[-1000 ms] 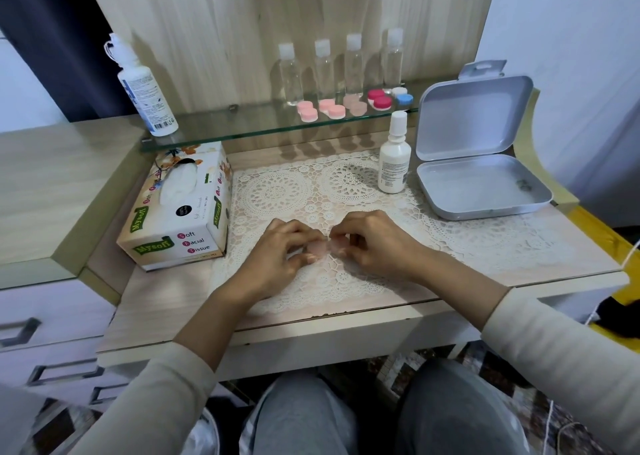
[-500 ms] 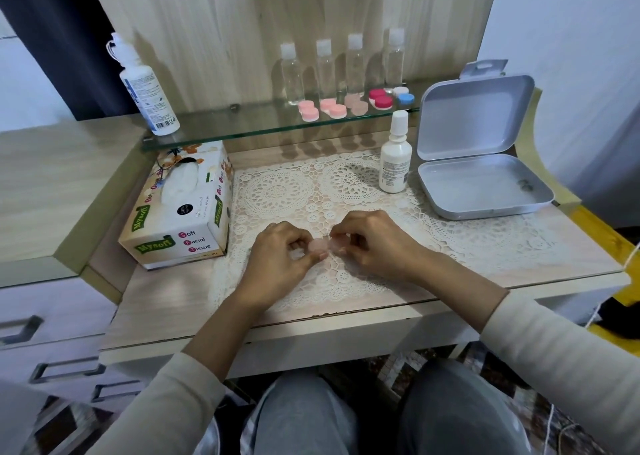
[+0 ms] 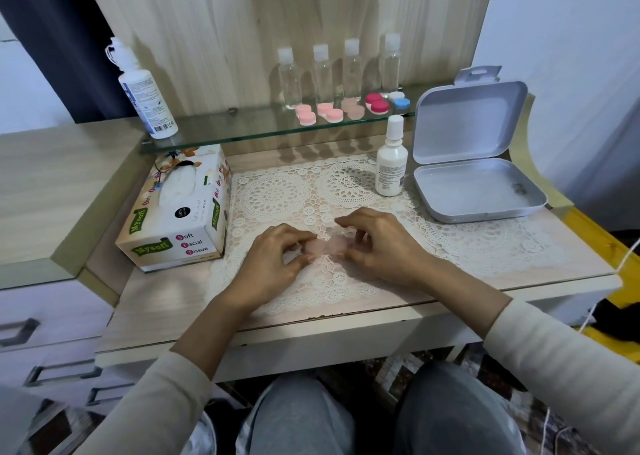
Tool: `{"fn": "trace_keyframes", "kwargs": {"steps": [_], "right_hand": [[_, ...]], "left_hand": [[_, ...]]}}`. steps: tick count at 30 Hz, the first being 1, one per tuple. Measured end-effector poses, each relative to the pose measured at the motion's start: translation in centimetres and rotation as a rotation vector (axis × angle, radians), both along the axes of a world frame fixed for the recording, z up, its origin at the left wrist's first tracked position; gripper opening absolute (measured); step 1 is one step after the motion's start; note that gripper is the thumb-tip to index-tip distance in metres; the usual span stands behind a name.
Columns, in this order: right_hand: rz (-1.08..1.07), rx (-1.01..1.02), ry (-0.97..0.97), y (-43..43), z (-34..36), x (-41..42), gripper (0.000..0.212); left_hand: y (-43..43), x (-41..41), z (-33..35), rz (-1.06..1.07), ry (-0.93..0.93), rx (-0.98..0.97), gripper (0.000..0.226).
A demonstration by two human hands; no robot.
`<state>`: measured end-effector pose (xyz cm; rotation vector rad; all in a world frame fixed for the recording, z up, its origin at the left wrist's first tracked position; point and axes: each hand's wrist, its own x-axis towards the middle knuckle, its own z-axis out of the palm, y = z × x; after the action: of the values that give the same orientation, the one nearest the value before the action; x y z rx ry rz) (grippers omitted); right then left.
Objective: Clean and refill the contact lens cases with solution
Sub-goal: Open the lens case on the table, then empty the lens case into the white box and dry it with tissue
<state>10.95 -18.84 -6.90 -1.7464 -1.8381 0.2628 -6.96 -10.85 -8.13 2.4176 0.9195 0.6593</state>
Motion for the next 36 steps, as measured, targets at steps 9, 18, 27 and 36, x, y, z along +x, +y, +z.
{"fn": "trace_keyframes", "kwargs": {"steps": [9,18,27,36], "right_hand": [[-0.055,-0.123,-0.201,-0.5,-0.7,2.2,0.070],[-0.038,-0.166,-0.214,-0.2,-0.9,2.6,0.068],[-0.046,-0.162,-0.190,-0.1,-1.8,2.9,0.067],[-0.035,-0.146,-0.180,0.0,-1.8,2.9,0.068]], "left_hand": [[0.6,-0.2,1.3,0.265,-0.145,0.027,0.024],[5.2,2.5,6.0,0.529,-0.335,0.020,0.030],[10.0,6.0,9.4,0.627,-0.293,0.089,0.026],[11.5,7.5,9.4,0.606,-0.142,0.136,0.031]]}}
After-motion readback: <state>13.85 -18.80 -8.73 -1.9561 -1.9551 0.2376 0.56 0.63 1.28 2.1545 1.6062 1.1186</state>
